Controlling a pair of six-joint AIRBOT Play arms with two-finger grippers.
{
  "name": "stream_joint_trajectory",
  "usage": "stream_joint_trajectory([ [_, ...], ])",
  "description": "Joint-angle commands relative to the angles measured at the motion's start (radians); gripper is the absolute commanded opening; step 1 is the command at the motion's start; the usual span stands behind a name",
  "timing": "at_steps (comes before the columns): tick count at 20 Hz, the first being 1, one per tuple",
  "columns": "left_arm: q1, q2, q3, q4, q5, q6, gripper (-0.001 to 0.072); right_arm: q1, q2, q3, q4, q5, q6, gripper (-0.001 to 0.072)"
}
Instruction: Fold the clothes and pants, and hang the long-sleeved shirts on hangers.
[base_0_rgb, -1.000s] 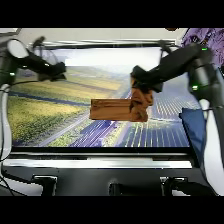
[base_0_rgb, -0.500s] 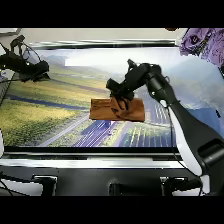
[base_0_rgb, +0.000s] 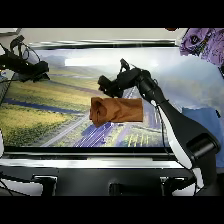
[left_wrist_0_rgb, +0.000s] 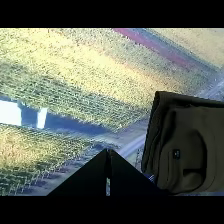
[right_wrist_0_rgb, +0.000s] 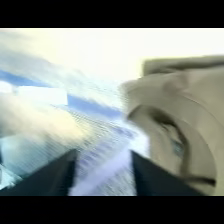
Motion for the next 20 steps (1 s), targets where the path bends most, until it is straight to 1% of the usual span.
stream_joint_trajectory([
  [1, 0.000, -0.001, 0.000, 0.000, 0.001, 0.000, 0.0016, -0.016, -0.002, 0.133, 0.016, -0.011, -0.035, 0.0461],
  [3, 0.000, -0.001, 0.000, 0.000, 0.001, 0.000, 0.0016, -0.086, 0.000, 0.225, 0.014, -0.114, -0.056, 0.0462],
  [5, 0.000, -0.001, 0.000, 0.000, 0.001, 0.001, 0.0016, -0.187, 0.026, 0.245, 0.013, -0.224, -0.127, 0.0452],
  [6, 0.000, 0.000, 0.000, 0.000, 0.001, 0.001, 0.0016, -0.254, 0.038, 0.244, 0.013, -0.300, -0.179, 0.0452],
  [9, 0.001, 0.000, 0.000, 0.000, 0.001, 0.013, 0.0017, -0.450, 0.049, 0.197, 0.014, -0.487, -0.317, 0.0452],
  [11, 0.004, 0.000, 0.000, 0.000, 0.001, 0.027, 0.0017, -0.551, 0.049, 0.107, 0.023, -0.532, -0.401, 0.0453],
  [14, 0.014, 0.000, 0.000, 0.000, 0.001, 0.027, 0.0017, -0.646, 0.049, -0.099, 0.084, -0.511, -0.515, 0.0453],
  [18, 0.021, 0.000, 0.000, 0.000, 0.001, 0.027, 0.0017, -0.672, 0.041, -0.377, 0.178, -0.349, -0.655, 0.0453],
  [20, 0.021, 0.000, 0.000, 0.000, 0.001, 0.027, 0.0017, -0.670, 0.013, -0.463, 0.262, -0.303, -0.715, 0.0453],
])
